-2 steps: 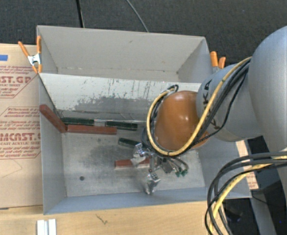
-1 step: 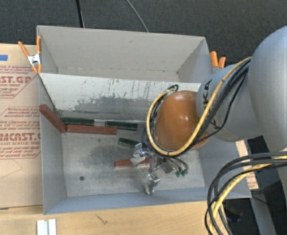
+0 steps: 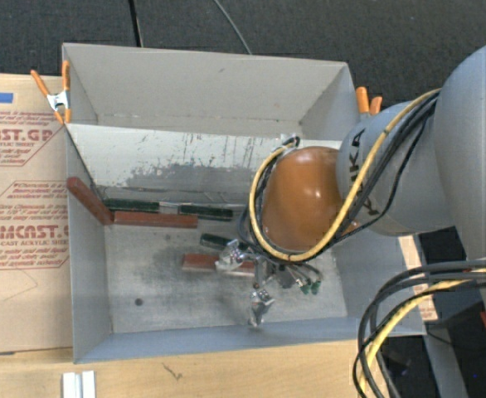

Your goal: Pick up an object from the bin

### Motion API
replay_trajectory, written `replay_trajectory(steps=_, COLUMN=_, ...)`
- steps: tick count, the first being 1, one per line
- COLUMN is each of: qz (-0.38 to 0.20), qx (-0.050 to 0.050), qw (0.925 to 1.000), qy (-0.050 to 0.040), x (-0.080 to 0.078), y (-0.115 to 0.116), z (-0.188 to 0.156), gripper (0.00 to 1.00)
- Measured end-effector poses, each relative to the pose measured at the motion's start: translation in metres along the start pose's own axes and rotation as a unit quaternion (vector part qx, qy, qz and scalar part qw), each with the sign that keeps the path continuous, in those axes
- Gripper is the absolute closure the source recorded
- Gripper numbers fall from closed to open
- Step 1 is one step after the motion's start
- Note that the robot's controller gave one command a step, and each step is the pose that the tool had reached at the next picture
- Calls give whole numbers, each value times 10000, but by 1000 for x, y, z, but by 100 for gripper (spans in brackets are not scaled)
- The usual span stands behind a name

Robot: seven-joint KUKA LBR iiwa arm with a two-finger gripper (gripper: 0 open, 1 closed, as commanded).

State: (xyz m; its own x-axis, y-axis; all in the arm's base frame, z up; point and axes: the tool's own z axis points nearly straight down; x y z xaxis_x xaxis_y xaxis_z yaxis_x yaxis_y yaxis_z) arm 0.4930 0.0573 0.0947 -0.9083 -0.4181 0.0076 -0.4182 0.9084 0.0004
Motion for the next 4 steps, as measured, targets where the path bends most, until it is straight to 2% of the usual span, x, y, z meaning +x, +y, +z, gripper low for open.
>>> replay_trajectory(steps=1, qz=-165, qx=10, qw=9998, qy=-86, x=-38, y=3, z=-5, gripper=0)
replay_trajectory(steps=2, qz=-338, qx=10, qw=9993, qy=-129, x=-69, y=-13, z=16, gripper=100)
replay_trajectory(steps=4, qz=-340, qx=9, qw=9993, qy=-129, x=-69, y=-13, z=16, gripper=100)
